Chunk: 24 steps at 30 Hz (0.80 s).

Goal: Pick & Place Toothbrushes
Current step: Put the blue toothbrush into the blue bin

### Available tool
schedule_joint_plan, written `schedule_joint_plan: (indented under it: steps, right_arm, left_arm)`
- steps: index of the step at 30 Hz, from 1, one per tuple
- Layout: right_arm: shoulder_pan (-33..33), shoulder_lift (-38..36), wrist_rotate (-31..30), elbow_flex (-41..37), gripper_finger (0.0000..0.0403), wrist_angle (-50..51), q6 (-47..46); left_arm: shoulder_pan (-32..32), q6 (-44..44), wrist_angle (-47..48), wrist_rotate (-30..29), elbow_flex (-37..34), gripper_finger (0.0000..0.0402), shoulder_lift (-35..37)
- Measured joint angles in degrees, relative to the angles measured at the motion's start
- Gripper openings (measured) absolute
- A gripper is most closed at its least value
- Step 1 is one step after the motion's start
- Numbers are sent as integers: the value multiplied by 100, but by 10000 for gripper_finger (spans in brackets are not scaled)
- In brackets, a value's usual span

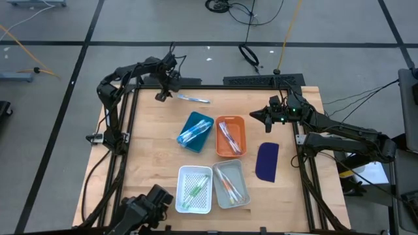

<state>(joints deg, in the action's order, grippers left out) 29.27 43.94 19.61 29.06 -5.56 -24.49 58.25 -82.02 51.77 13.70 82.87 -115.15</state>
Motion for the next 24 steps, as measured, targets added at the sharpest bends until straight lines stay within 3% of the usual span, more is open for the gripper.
schedule_joint_plan:
  steps: [7, 24]
  right_arm:
    - [0, 0, -2, 0, 0, 0, 9]
    - [5, 0, -11, 0, 0, -20, -186]
  left_arm:
    - [-104, -37, -309, -347, -358, 157, -9]
    - [-330, 11, -475, -535, -37, 157, -332]
